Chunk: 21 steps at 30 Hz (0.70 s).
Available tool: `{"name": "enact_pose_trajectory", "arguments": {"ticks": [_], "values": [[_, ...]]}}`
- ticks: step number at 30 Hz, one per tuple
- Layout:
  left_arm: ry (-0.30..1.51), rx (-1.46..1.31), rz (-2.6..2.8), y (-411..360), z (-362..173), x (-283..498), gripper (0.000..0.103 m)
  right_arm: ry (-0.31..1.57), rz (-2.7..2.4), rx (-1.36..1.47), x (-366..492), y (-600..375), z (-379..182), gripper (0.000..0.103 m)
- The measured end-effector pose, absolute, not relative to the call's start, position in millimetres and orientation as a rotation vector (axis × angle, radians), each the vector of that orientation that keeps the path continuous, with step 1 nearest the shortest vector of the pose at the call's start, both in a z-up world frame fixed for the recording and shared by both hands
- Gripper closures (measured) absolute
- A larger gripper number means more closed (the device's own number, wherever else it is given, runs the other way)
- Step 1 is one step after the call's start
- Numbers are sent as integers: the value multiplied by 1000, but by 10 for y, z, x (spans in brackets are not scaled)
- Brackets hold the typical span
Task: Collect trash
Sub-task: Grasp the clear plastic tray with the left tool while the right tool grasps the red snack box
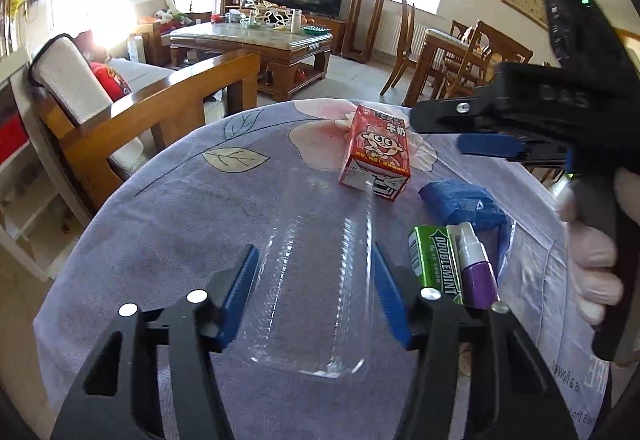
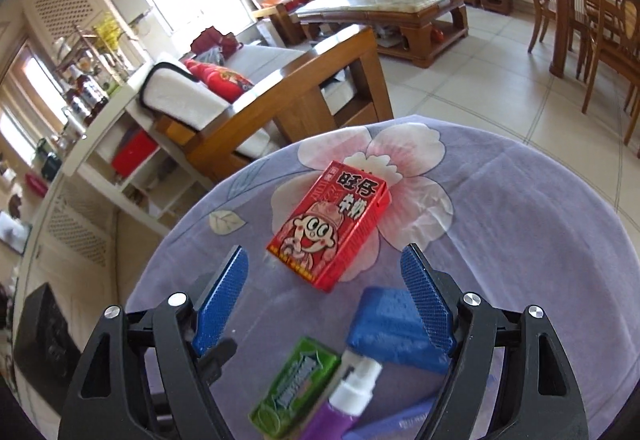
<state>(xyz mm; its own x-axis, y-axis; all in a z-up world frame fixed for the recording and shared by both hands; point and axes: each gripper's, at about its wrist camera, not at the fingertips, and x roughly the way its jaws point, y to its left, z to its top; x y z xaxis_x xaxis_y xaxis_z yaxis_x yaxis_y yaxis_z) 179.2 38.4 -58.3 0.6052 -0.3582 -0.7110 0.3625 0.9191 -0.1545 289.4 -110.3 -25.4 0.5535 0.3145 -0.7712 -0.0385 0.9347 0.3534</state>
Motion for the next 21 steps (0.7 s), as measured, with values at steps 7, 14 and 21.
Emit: {"name": "enact_pose_trajectory", "arguments": {"ticks": [7, 14, 21], "values": [[815, -4, -428, 349, -549, 1776, 56, 1049, 118, 282, 3340, -822, -534, 32], [801, -48, -423, 405, -524, 1786, 56, 1042, 98, 170, 3379, -678, -608, 42], [782, -38, -420, 409, -515, 1812, 56, 981, 161, 214, 3140, -746, -422, 50]]}}
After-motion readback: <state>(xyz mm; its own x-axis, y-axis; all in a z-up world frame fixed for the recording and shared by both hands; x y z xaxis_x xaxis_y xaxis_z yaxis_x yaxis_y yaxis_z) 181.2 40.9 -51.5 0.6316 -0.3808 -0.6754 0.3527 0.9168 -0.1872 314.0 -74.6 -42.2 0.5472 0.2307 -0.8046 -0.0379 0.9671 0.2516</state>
